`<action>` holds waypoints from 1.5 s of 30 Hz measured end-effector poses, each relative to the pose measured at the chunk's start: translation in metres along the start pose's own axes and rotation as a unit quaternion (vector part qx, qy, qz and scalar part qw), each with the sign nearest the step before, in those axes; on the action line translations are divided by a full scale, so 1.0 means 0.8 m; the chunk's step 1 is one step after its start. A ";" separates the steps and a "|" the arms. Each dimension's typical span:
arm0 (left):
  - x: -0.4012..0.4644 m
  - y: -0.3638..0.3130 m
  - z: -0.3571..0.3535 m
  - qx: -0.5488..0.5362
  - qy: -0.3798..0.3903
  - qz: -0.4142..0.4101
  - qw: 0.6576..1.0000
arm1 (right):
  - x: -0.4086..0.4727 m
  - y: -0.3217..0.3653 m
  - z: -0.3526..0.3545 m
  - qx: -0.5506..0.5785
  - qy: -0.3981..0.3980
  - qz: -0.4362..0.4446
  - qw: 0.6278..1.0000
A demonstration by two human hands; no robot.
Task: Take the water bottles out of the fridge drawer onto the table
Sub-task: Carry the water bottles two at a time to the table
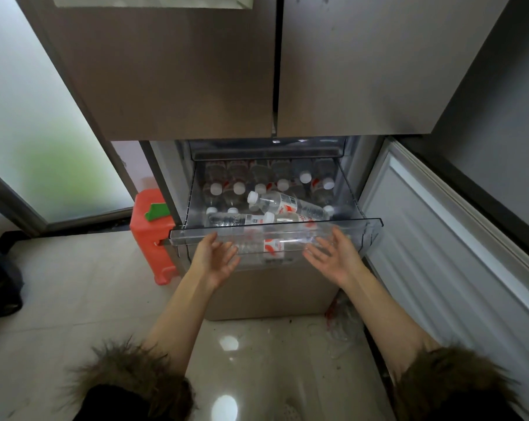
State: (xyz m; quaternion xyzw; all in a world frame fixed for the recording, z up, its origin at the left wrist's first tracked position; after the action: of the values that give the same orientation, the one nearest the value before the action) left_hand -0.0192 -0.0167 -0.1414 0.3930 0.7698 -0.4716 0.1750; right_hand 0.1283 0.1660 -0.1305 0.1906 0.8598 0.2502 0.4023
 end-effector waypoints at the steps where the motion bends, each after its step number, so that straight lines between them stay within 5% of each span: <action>1: 0.001 0.002 0.002 -0.006 0.001 0.001 1.000 | -0.001 0.002 -0.001 0.005 0.004 -0.001 1.000; 13: 0.039 -0.012 -0.011 0.028 -0.084 -0.029 0.996 | 0.010 0.026 -0.029 0.087 0.043 -0.072 0.993; 24: 0.049 -0.038 -0.026 0.024 -0.057 -0.070 0.996 | 0.023 0.040 -0.056 0.095 0.083 -0.072 0.989; 29: 0.029 -0.039 -0.013 0.151 -0.041 -0.069 0.985 | 0.015 0.034 -0.029 -0.127 0.097 -0.074 0.984; 32: 0.004 -0.039 -0.022 0.277 -0.012 -0.064 0.959 | 0.007 0.059 -0.015 -0.336 0.064 -0.044 0.939; 36: -0.021 -0.068 -0.054 0.353 0.031 -0.142 0.924 | -0.009 0.117 -0.054 -0.453 0.050 0.122 0.882; 40: -0.009 -0.119 -0.095 0.394 0.025 -0.264 0.880 | -0.011 0.144 -0.112 -0.607 0.047 0.291 0.738; 45: 0.067 -0.149 -0.132 0.536 -0.009 -0.289 0.793 | 0.068 0.127 -0.147 -0.754 0.079 0.217 0.615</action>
State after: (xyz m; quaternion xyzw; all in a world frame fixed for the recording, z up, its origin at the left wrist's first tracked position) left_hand -0.1342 0.0690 -0.0530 0.1786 0.4703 -0.8405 -0.2012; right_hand 0.0158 0.2440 -0.0389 -0.0188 0.3302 0.9045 0.2692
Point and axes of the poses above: each hand's wrist, its own x-axis towards the middle knuckle, its own z-axis out of the back of the hand, y = z × x, the point moved 10 cm from there along x, towards the middle knuckle, and after that the axes turned 1 degree about y, right-handed, at the moved point
